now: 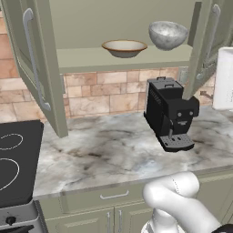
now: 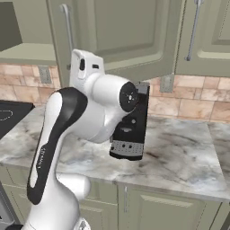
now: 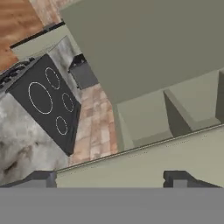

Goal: Open the cabinet. Pick the bowls from the counter and place them in the cabinet. Then close the cabinet.

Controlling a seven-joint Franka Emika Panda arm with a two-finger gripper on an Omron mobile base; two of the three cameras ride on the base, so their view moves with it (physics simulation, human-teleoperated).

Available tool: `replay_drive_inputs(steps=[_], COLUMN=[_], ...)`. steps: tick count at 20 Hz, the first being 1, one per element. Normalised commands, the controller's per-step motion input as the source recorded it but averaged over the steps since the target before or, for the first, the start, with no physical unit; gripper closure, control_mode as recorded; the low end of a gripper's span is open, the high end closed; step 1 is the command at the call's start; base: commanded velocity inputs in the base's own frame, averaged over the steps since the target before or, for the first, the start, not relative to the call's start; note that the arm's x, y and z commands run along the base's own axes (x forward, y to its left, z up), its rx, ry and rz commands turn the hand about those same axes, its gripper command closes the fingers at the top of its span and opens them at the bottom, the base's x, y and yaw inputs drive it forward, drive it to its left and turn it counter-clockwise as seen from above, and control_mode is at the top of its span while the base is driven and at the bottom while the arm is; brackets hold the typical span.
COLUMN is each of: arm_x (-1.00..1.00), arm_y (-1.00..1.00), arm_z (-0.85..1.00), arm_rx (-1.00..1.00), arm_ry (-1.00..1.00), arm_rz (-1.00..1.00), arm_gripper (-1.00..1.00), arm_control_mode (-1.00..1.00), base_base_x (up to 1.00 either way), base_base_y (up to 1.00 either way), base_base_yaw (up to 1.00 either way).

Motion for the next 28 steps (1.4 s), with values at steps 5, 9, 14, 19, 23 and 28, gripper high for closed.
replay_drive_inputs(steps=[5, 9, 14, 19, 23, 28], arm_x=[1.00, 1.00, 1.00, 1.00, 1.00, 1.00], arm_y=[0.33, 0.38, 0.32, 0.27, 0.24, 0.33], arm_z=[0.00, 0.00, 0.00, 0.00, 0.00, 0.00], arm_rx=[0.06, 0.01, 0.00, -0.01, -0.06, -0.10], arm_ry=[-0.26, -0.27, -0.16, 0.03, 0.28, 0.31], arm_rz=[0.18, 0.07, 0.01, -0.05, -0.16, -0.23], arm_gripper=[-1.00, -1.00, -1.00, -1.00, -1.00, -1.00], arm_control_mode=[-1.00, -1.00, -1.00, -1.00, -1.00, -1.00], base_base_x=[0.00, 0.00, 0.00, 0.00, 0.00, 0.00], base_base_y=[0.00, 0.00, 0.00, 0.00, 0.00, 0.00], base_base_yaw=[0.00, 0.00, 0.00, 0.00, 0.00, 0.00])
